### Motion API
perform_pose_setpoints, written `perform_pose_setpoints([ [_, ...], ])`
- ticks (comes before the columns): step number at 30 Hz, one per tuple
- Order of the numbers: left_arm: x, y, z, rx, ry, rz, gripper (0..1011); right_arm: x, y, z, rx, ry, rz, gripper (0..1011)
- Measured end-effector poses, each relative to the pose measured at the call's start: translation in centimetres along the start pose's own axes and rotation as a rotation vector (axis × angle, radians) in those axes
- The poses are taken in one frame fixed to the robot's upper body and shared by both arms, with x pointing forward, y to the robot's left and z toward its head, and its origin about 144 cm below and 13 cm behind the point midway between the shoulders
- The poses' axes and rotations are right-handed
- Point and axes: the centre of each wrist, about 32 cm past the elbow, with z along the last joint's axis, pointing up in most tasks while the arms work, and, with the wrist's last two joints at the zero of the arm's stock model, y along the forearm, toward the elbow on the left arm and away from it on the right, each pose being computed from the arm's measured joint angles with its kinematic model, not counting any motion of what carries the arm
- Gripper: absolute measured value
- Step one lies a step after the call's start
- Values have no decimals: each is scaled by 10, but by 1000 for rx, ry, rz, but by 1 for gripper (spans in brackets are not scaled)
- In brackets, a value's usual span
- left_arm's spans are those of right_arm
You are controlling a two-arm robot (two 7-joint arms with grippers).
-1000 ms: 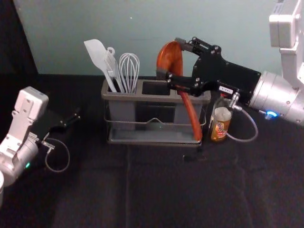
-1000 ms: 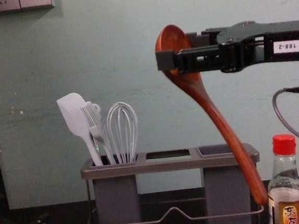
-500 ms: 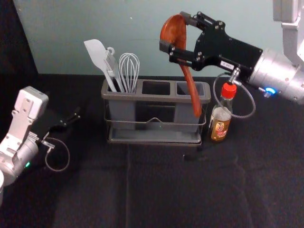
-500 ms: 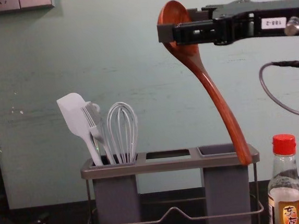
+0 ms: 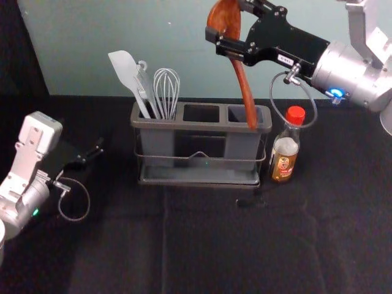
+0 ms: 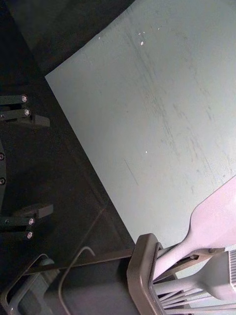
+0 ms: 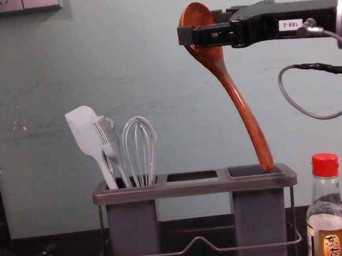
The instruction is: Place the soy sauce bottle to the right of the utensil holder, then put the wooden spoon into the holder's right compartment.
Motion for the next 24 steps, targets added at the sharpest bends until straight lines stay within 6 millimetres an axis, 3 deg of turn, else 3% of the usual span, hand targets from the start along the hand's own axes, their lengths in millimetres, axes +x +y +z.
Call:
perform_pose_setpoints([
  [17,0,0,0,0,0,0,1005,10,18,-10,-23,-2,-43,835],
  [24,0,0,0,0,0,0,1005,8,21,-27,-49,-6,-38,835],
])
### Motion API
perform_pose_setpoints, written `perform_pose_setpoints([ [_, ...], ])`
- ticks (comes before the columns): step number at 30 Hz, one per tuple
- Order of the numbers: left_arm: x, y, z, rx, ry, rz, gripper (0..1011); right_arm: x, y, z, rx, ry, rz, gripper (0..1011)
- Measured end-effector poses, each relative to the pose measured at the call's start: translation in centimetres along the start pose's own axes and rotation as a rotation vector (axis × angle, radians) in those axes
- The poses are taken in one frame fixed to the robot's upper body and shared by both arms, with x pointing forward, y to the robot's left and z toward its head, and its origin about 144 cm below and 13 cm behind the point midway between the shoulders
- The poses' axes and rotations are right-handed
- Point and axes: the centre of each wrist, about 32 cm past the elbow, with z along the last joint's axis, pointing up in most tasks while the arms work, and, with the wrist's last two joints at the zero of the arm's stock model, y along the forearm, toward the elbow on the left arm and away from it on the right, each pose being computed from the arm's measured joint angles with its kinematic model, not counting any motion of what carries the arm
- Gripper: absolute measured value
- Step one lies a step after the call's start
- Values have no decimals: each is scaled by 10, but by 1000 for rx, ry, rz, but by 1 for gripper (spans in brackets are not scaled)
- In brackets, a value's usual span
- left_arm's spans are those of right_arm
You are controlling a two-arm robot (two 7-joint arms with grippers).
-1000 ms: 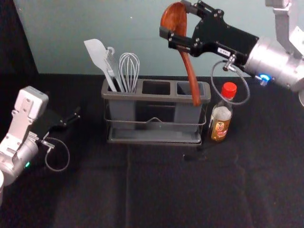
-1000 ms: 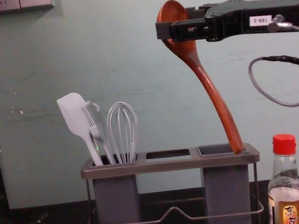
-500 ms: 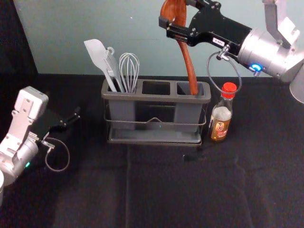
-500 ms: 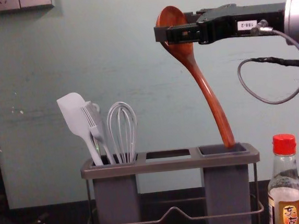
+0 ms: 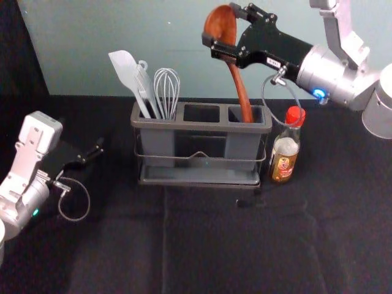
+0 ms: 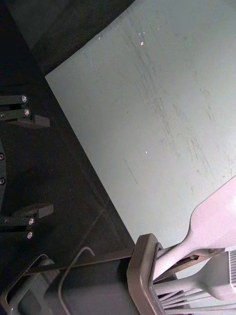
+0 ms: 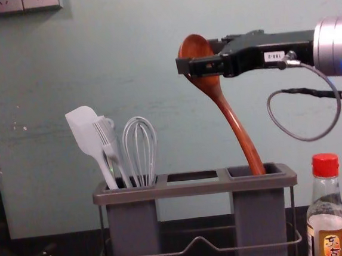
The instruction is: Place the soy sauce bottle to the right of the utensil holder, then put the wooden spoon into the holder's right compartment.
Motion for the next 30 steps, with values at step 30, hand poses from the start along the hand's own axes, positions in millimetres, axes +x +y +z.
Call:
perform_pose_setpoints([
  [30,0,0,0,0,0,0,1005,-24,-54,-27,-31,10,19,835],
])
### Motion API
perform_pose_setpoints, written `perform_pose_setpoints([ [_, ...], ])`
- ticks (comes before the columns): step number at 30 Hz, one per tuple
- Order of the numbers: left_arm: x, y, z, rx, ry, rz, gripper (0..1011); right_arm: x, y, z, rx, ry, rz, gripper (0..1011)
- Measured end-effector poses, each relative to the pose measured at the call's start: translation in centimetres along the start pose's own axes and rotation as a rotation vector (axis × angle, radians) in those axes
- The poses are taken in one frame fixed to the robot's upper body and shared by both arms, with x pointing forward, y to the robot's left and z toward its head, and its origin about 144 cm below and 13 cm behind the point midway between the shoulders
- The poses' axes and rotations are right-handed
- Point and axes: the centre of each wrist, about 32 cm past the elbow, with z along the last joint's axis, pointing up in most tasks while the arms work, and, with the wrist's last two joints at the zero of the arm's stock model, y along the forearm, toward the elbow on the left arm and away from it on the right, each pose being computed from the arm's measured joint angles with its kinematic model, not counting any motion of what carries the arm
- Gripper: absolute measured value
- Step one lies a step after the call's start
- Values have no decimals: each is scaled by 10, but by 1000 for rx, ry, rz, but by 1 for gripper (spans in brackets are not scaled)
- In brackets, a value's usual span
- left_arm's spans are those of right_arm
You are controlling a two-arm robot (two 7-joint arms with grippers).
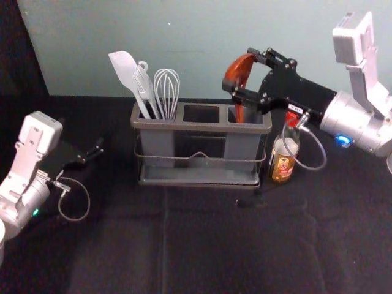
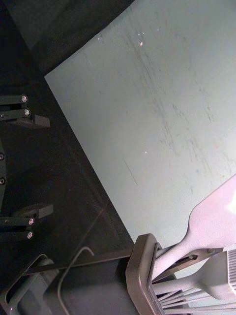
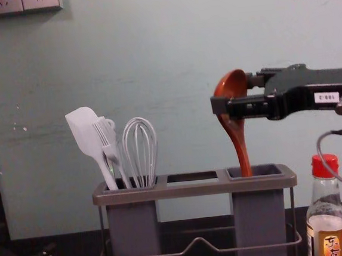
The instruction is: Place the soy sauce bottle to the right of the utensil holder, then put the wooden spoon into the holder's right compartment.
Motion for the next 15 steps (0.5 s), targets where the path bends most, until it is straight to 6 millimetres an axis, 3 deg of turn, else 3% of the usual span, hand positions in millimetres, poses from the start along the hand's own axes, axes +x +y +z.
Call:
perform_pose_setpoints([
  [15,0,0,0,0,0,0,1005,-6,-11,-16,-36,19,-1,835],
])
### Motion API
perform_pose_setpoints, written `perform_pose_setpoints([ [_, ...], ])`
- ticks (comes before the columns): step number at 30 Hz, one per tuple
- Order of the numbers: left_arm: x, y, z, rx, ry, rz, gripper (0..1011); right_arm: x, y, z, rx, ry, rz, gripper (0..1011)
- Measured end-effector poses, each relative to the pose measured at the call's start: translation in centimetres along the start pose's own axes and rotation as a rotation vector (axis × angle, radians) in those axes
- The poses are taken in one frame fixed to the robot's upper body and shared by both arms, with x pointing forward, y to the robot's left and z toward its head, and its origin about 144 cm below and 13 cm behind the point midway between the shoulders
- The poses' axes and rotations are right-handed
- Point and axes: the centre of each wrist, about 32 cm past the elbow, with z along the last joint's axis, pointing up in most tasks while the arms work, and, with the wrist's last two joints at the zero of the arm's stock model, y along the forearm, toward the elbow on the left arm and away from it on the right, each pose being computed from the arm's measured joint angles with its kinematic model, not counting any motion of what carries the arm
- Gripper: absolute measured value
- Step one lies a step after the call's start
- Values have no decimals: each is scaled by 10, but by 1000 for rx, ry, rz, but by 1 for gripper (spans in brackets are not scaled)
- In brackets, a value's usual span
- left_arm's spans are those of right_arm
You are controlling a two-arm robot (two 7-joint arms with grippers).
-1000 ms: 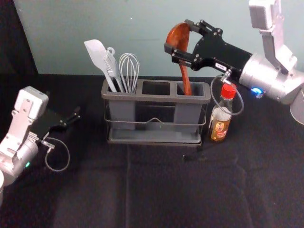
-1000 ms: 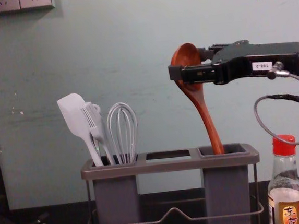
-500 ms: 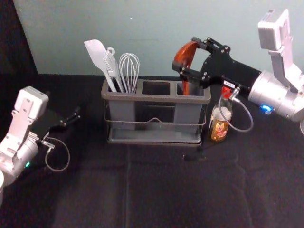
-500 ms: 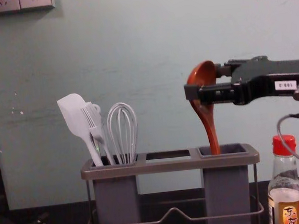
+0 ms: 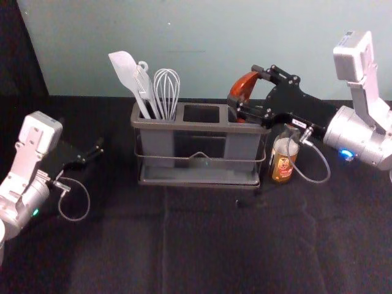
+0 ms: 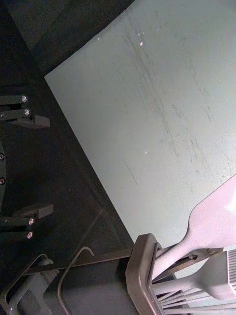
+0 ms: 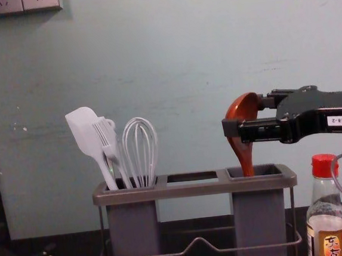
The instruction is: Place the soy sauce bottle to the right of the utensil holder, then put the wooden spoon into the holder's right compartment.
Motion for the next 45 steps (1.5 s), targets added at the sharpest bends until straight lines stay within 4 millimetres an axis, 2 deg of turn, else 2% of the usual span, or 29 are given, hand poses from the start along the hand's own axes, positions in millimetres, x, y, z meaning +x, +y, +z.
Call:
perform_pose_setpoints([
  [24,0,0,0,0,0,0,1005,-1,3,-8,-20,23,-6,835],
  [31,0,0,0,0,0,0,1005,-1,3,-7,-20,22,-6,997],
  [45,0,0,0,0,0,0,1005,-1,3,-7,-20,21,-6,1004],
])
